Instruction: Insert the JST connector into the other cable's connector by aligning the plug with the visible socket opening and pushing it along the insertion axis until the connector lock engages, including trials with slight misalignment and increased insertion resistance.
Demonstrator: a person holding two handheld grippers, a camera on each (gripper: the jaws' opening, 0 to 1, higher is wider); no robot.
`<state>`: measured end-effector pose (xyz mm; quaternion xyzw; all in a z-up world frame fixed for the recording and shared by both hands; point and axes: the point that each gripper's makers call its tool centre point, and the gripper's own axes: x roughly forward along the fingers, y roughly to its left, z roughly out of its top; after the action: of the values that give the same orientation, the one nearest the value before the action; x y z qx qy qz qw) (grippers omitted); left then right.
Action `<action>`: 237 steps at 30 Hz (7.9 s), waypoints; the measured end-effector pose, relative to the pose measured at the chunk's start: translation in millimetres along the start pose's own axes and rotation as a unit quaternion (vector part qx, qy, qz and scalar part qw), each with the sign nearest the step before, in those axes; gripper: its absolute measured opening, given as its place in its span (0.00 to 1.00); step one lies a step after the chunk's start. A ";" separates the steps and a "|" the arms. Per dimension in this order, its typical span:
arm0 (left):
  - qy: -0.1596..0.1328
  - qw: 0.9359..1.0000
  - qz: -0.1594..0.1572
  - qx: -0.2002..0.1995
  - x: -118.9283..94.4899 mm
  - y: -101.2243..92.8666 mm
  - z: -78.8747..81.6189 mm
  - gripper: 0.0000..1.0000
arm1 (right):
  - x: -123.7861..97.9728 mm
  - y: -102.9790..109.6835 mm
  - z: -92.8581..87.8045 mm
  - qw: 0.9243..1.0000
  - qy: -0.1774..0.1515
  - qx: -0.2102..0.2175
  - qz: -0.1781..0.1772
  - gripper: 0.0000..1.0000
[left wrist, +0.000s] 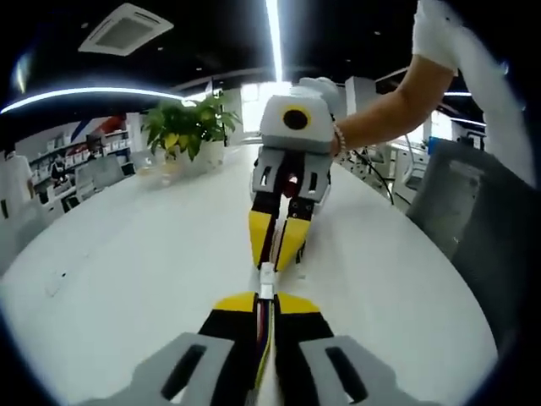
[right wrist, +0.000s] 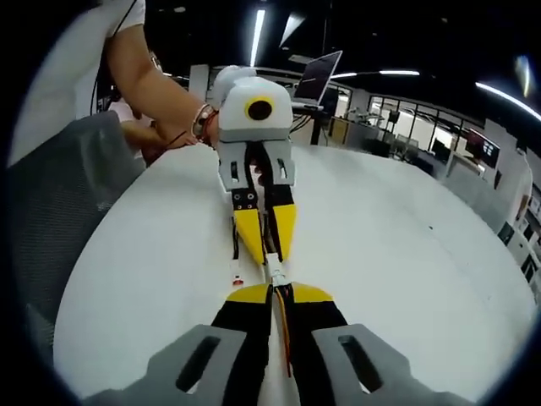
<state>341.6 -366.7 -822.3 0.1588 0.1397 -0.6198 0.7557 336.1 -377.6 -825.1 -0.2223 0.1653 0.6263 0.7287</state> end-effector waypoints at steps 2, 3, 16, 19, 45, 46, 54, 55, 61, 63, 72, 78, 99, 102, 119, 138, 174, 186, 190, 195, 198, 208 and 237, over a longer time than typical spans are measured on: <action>-0.002 1.000 0.002 -0.001 -1.0 1.1 1.5 0.00 | -0.3 -0.9 1.4 1.000 -0.002 0.002 -0.003 0.03; -0.003 1.000 0.002 -0.002 -1.4 1.7 2.2 0.00 | -0.5 -1.3 2.1 1.000 -0.003 0.003 -0.003 0.03; -0.009 1.000 0.005 -0.008 0.9 4.5 7.8 0.00 | 2.0 -3.1 6.6 1.000 -0.006 0.004 -0.006 0.03; -0.007 1.000 0.005 -0.008 2.1 5.2 7.0 0.00 | 2.2 -3.4 5.6 1.000 -0.004 0.004 -0.006 0.03; 0.001 1.000 0.008 -0.020 12.9 14.2 -0.1 0.00 | 3.5 -11.0 -5.0 1.000 0.000 0.013 -0.019 0.03; 0.001 1.000 0.008 -0.022 13.4 15.1 -0.5 0.00 | 3.8 -11.8 -5.5 1.000 0.000 0.013 -0.019 0.03; 0.012 0.999 0.017 -0.032 18.0 23.6 -5.8 0.00 | 8.8 -21.4 -12.1 0.999 0.002 0.021 -0.030 0.04; 0.012 0.999 0.017 -0.033 18.5 24.5 -6.5 0.00 | 9.3 -22.2 -12.8 0.999 0.002 0.022 -0.030 0.04; 0.021 0.998 0.024 -0.047 20.3 28.9 -12.9 0.00 | 12.7 -25.2 -17.5 0.999 0.001 0.033 -0.036 0.04; 0.023 0.998 0.025 -0.045 20.6 28.3 -13.9 0.00 | 13.3 -24.7 -18.3 0.999 0.001 0.034 -0.036 0.04; 0.027 0.998 0.035 -0.054 20.5 32.4 -17.1 0.01 | 15.5 -26.7 -20.3 0.998 0.001 0.039 -0.041 0.04; 0.027 0.997 0.037 -0.058 20.3 32.9 -17.4 0.01 | 15.8 -27.6 -20.7 0.998 0.002 0.040 -0.042 0.04; 0.029 0.996 0.048 -0.075 18.3 34.0 -18.5 0.06 | 15.4 -28.8 -22.1 0.998 0.014 0.046 -0.046 0.11; 0.016 0.995 0.057 -0.083 16.4 34.6 -13.1 0.08 | 14.4 -29.2 -21.9 0.998 0.016 0.044 -0.050 0.14; -0.042 0.988 0.105 -0.109 -4.9 40.2 11.4 0.21 | -2.3 -31.9 -8.6 0.996 0.005 0.059 -0.069 0.23; -0.056 0.983 0.134 -0.110 -37.9 23.3 24.7 0.21 | -32.9 -16.9 2.7 0.994 0.005 0.063 -0.094 0.22; 0.002 0.989 0.094 -0.115 -15.9 -23.9 -14.2 0.22 | -25.0 23.9 -24.9 0.994 0.030 0.079 -0.067 0.19; 0.016 0.991 0.083 -0.107 -11.0 -29.0 -22.1 0.14 | -21.6 24.5 -32.0 0.994 0.032 0.081 -0.064 0.15; 0.019 0.991 0.082 -0.107 -11.1 -29.9 -23.7 0.12 | -20.6 26.3 -33.8 0.994 0.033 0.081 -0.063 0.14; 0.021 0.991 0.081 -0.105 -10.5 -30.8 -25.7 0.09 | -20.3 27.2 -36.5 0.994 0.034 0.080 -0.063 0.13; 0.021 0.991 0.078 -0.107 -9.8 -31.9 -26.7 0.08 | -20.5 26.8 -37.7 0.994 0.032 0.083 -0.065 0.12; 0.016 0.991 0.076 -0.113 -6.9 -30.5 -26.6 0.07 | -19.8 26.8 -36.7 0.994 0.023 0.087 -0.068 0.09; 0.010 0.994 0.056 -0.098 -7.5 -28.1 -28.2 0.01 | -16.8 26.6 -35.4 0.994 0.003 0.090 -0.059 0.03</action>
<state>312.2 -353.4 -846.8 0.0980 0.1983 -0.5584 0.7995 308.4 -407.4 -849.4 -0.1666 0.2101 0.5643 0.7808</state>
